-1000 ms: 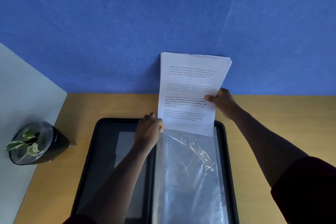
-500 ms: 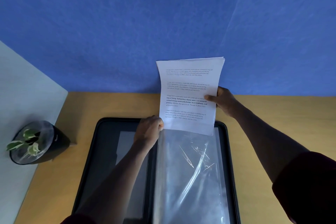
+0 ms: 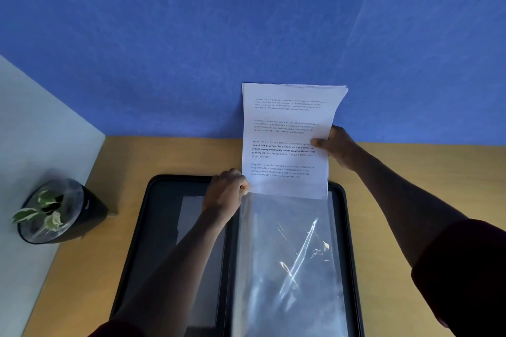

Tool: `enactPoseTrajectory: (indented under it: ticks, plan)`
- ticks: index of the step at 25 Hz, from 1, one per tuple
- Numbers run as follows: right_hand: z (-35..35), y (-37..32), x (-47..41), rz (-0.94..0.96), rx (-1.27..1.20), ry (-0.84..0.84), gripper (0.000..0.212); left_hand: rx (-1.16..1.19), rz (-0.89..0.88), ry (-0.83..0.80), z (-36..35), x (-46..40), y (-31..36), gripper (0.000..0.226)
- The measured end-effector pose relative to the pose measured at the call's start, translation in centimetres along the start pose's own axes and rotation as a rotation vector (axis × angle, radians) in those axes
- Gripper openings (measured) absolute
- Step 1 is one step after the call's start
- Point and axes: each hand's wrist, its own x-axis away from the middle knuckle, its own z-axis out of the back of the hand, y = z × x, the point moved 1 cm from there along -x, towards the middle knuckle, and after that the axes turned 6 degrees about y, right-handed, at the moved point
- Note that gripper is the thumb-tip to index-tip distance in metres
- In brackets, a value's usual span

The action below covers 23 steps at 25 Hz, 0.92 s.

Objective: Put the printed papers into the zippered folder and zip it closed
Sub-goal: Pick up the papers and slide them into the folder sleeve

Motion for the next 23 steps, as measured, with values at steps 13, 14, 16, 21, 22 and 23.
enactPoseTrajectory:
  ticks: [13, 14, 16, 21, 22, 23]
  plan:
    - [-1.2, 1.1, 0.4, 0.035, 0.165, 0.013, 0.032, 0.058, 0.047, -0.074, 0.0, -0.5, -0.5, 0.013]
    - [-1.2, 1.3, 0.5, 0.036, 0.177, 0.004, 0.033, 0.043, 0.052, -0.071, -0.2, -0.5, -0.4, 0.013]
    - [-1.4, 1.4, 0.6, 0.037, 0.191, -0.005, 0.034, 0.005, 0.072, -0.059, -0.3, -0.3, 0.0, 0.014]
    - [-1.7, 2.2, 1.2, 0.064, 0.297, 0.018, 0.038, -0.18, -0.02, 0.104, -1.7, 3.5, 2.9, 0.043]
    - [-1.7, 2.5, 1.3, 0.062, 0.28, 0.019, 0.039, -0.135, -0.076, 0.086, -2.4, 5.0, 3.8, 0.053]
    - [-1.7, 2.6, 1.4, 0.049, 0.267, 0.024, 0.038, -0.107, -0.13, 0.041, -3.4, 6.6, 4.5, 0.062]
